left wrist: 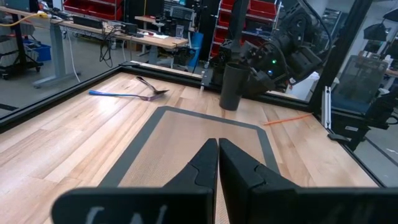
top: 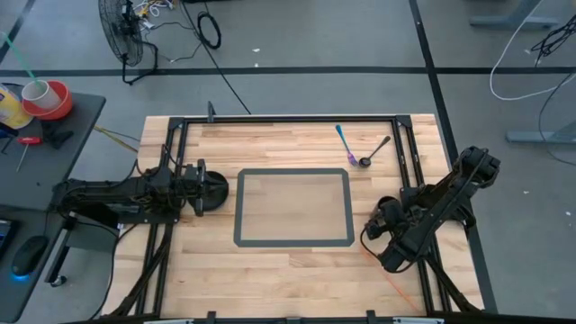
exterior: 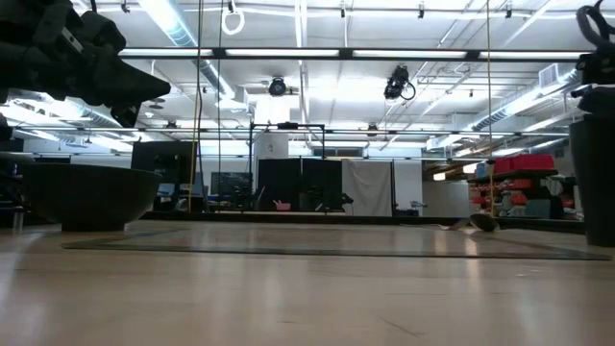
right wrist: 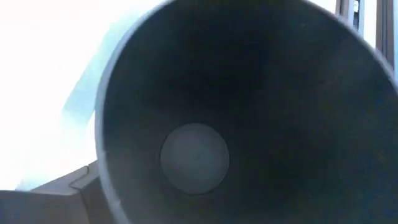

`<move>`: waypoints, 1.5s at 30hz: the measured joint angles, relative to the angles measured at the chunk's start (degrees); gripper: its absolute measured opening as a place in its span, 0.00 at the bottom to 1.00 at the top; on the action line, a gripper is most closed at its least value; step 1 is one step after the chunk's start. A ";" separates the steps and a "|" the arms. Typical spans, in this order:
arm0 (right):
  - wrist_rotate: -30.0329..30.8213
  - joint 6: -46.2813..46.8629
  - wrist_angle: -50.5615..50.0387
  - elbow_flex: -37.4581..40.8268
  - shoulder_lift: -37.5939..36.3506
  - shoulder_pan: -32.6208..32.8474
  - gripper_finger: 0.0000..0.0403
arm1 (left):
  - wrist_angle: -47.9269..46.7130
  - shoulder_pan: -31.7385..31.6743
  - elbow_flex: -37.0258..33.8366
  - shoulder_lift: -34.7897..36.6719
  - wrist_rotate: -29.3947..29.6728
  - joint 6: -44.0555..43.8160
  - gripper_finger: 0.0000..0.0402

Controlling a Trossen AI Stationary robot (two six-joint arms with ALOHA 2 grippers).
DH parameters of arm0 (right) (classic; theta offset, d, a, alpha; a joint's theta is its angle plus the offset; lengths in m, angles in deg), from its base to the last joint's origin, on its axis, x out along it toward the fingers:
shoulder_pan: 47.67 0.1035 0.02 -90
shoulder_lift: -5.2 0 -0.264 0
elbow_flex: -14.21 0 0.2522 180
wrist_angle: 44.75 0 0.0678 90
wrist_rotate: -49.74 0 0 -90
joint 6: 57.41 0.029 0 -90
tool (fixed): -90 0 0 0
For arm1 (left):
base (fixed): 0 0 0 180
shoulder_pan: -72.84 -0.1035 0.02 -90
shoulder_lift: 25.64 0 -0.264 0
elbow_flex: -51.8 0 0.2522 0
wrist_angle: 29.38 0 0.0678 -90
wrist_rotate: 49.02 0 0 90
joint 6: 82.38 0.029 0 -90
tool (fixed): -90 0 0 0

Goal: Pick & Place Utensil
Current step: Put the black cup on the transparent mat

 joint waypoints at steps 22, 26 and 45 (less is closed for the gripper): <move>6.08 -9.75 -2.04 -7.04 0.04 -3.87 0.78 | 0.00 0.00 0.00 0.00 0.00 0.00 0.05; 13.55 -14.68 -1.93 -12.03 0.04 -5.68 0.78 | 0.00 0.00 0.00 0.00 -0.02 0.00 0.05; 18.54 -73.26 31.26 -18.58 0.04 -35.41 0.78 | 0.00 -0.01 0.00 0.00 -0.02 0.00 0.05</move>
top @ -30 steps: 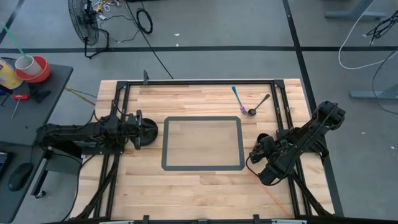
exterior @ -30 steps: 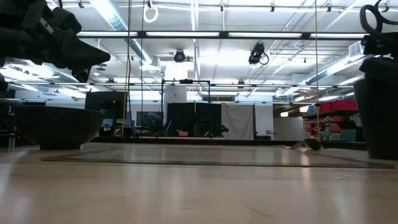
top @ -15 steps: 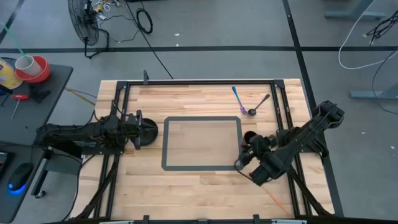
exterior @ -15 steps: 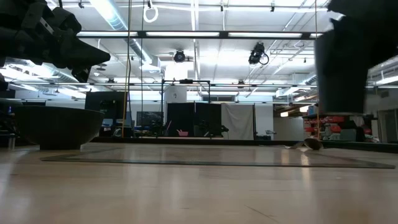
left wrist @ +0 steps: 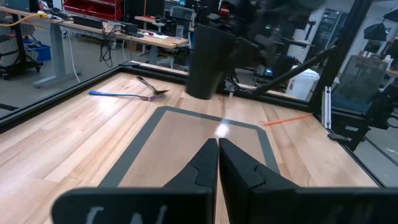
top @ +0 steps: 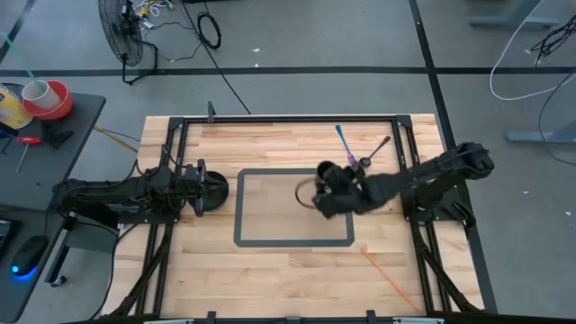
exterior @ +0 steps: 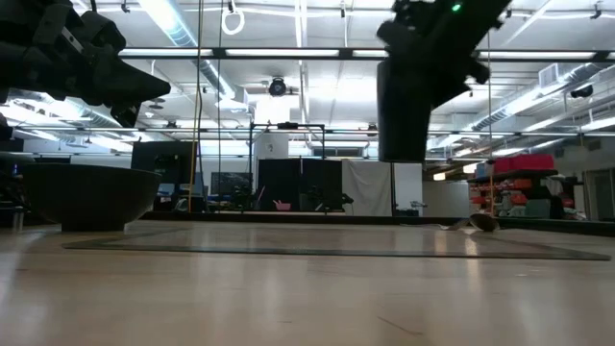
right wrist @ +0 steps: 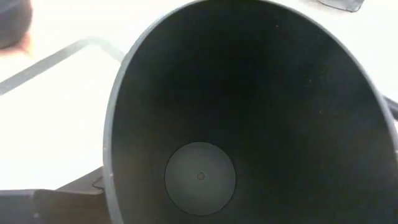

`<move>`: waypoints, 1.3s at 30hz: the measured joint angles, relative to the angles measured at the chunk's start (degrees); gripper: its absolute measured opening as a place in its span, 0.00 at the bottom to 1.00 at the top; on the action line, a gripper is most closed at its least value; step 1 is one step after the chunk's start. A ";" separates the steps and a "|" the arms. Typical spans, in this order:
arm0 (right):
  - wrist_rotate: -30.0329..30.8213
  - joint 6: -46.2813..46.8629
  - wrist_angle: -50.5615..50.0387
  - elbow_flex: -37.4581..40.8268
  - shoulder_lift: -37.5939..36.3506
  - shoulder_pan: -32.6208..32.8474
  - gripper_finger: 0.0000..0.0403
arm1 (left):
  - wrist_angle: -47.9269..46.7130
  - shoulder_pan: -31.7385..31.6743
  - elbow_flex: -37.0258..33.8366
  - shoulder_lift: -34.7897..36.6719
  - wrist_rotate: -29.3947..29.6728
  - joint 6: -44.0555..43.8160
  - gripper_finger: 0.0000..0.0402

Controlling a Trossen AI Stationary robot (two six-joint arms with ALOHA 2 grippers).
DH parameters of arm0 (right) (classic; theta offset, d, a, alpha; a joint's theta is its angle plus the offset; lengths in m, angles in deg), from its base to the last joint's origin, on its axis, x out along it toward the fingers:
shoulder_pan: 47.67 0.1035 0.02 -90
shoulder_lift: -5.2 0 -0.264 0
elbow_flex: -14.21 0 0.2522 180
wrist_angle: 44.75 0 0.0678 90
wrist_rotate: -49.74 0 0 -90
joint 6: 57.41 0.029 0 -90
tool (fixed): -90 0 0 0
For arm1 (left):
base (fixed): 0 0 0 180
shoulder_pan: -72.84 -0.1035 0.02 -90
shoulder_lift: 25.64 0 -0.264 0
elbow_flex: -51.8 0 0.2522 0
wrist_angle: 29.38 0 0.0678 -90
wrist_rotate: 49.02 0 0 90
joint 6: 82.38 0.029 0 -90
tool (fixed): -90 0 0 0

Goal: Pick & Place Utensil
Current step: Put the black cup on the transparent mat

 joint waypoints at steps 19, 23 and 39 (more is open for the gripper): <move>-7.75 -3.25 8.44 8.06 -0.02 -12.02 0.78 | 0.00 0.00 0.00 0.00 0.00 0.00 0.05; -6.42 -0.63 9.08 10.14 -0.02 -12.00 0.78 | 0.00 -0.01 0.00 0.00 0.00 0.00 0.05; -6.84 -2.23 18.96 18.94 -0.02 -11.98 0.78 | 0.00 -0.01 0.00 0.00 0.02 0.00 0.05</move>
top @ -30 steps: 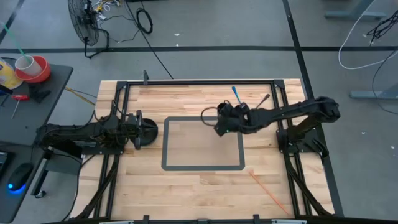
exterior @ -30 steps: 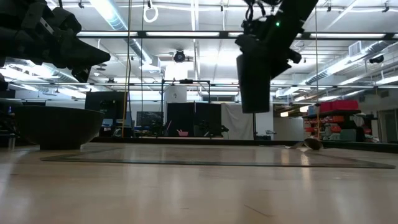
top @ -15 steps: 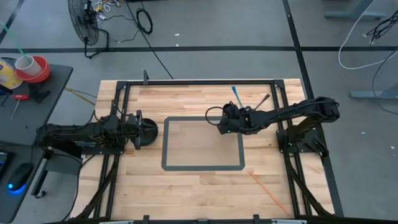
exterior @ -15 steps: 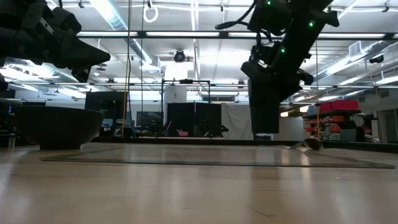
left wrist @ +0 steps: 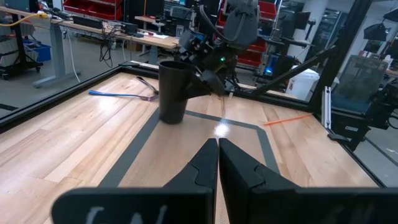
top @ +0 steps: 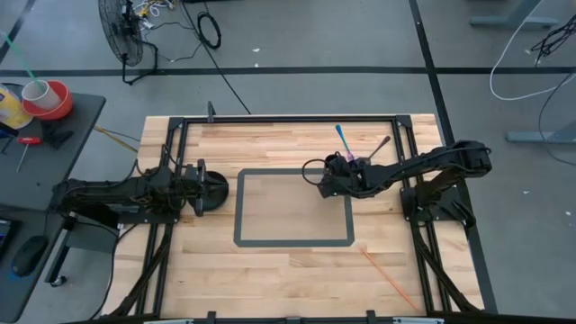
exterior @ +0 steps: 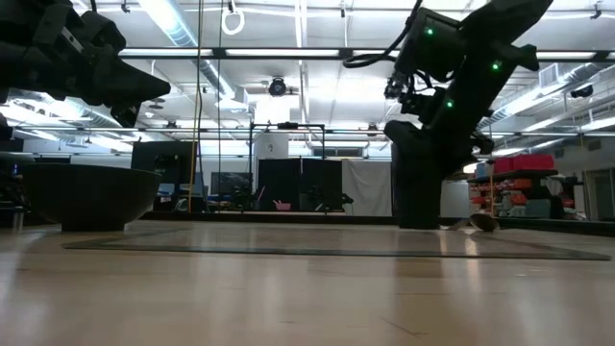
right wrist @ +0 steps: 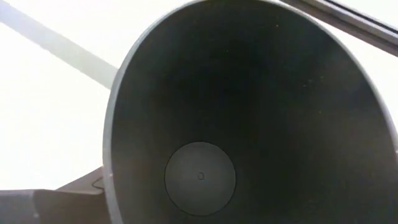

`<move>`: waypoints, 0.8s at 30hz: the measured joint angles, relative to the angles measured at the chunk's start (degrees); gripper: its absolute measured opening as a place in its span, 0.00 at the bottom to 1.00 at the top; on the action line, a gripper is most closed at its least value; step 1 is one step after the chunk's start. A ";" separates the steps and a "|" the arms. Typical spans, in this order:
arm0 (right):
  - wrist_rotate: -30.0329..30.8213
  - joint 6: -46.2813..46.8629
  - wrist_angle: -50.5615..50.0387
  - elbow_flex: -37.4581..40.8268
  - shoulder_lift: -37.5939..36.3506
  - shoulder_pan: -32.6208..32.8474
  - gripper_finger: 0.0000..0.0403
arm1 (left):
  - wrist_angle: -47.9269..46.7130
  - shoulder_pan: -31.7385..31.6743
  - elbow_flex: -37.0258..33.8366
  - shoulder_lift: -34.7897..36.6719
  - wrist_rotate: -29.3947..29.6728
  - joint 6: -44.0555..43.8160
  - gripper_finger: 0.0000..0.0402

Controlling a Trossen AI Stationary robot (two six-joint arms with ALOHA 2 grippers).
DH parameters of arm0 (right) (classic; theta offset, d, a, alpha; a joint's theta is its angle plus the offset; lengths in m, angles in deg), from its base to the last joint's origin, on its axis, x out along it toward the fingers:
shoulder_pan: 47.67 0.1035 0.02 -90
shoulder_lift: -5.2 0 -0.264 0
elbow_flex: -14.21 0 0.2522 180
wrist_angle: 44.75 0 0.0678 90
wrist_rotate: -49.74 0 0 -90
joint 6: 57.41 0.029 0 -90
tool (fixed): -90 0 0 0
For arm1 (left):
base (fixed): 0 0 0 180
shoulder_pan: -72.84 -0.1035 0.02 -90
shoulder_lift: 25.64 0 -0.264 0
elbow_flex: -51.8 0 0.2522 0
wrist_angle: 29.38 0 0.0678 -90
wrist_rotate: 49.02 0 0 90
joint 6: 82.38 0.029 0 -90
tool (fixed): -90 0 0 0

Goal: Pick & Place Utensil
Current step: Put the black cup on the transparent mat

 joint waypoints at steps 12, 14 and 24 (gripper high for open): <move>-0.61 -0.14 1.80 1.52 -0.09 0.00 0.87 | 0.00 0.01 0.00 0.00 -0.02 0.00 0.05; -0.98 -0.13 1.76 1.54 -0.08 -0.02 0.91 | 0.01 0.02 0.00 0.00 0.00 0.00 0.05; -7.38 1.19 -0.48 1.56 -0.10 0.00 0.96 | 0.02 0.00 0.00 0.00 0.00 0.00 0.05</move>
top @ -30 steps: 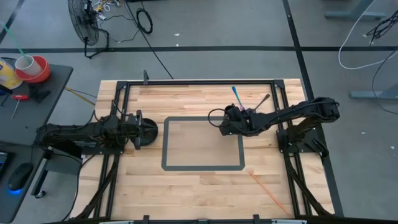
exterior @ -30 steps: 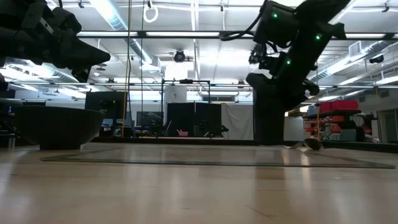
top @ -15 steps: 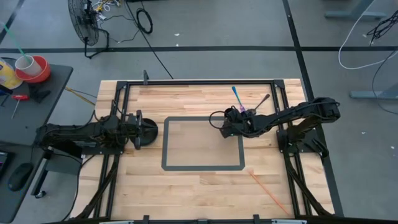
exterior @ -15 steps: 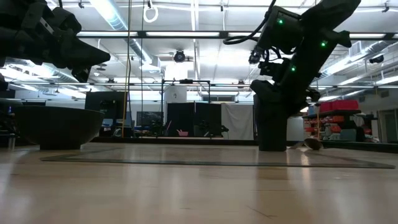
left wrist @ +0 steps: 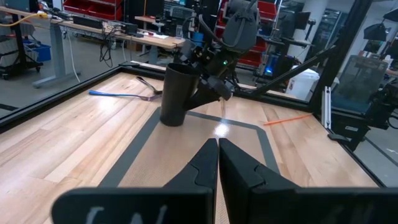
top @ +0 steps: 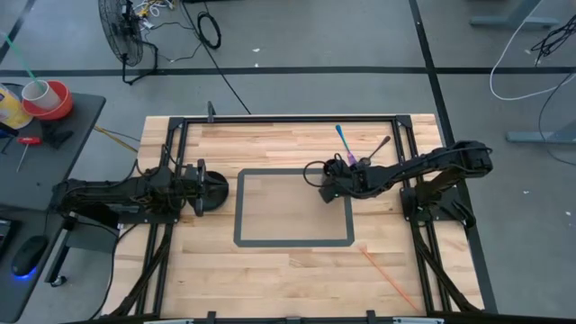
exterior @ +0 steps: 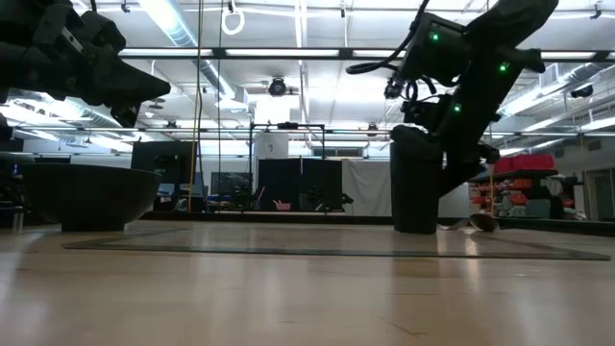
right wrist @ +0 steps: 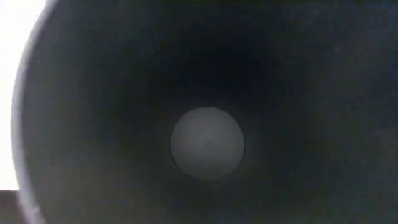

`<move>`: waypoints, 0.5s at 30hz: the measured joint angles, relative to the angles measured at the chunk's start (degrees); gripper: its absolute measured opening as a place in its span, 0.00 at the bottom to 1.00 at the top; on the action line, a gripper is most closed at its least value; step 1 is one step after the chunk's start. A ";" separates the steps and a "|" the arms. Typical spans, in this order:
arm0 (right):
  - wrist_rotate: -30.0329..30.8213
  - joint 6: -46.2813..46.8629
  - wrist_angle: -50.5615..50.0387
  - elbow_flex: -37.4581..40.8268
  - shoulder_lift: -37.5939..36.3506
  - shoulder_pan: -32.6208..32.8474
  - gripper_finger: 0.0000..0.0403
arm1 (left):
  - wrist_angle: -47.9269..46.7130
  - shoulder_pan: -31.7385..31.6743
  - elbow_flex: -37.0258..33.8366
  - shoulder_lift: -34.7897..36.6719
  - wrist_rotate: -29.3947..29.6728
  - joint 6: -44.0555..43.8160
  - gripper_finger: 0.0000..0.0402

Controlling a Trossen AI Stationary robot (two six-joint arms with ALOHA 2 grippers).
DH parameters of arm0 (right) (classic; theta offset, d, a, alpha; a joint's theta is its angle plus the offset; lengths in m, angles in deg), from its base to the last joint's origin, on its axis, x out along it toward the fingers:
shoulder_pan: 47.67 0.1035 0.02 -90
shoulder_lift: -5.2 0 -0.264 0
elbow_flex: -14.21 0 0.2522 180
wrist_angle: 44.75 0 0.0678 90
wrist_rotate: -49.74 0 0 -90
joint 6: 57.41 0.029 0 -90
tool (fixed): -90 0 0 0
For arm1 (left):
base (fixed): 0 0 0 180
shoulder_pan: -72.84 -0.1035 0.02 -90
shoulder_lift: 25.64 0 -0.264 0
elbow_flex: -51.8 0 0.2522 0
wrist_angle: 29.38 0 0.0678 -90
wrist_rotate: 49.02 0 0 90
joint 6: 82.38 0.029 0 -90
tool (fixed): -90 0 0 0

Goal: Pick & Place Utensil
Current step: Put the black cup on the transparent mat

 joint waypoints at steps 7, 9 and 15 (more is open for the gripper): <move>-1.62 1.71 -5.29 -0.10 -0.81 0.30 0.97 | 0.00 0.01 0.01 0.00 -0.01 0.00 0.05; -2.64 1.71 -5.91 0.07 -1.50 0.68 0.97 | 0.00 0.02 0.00 0.00 -0.02 0.00 0.05; -1.30 1.69 -5.84 0.15 -4.26 1.38 0.96 | 0.00 0.02 0.00 0.00 -0.01 -0.01 0.05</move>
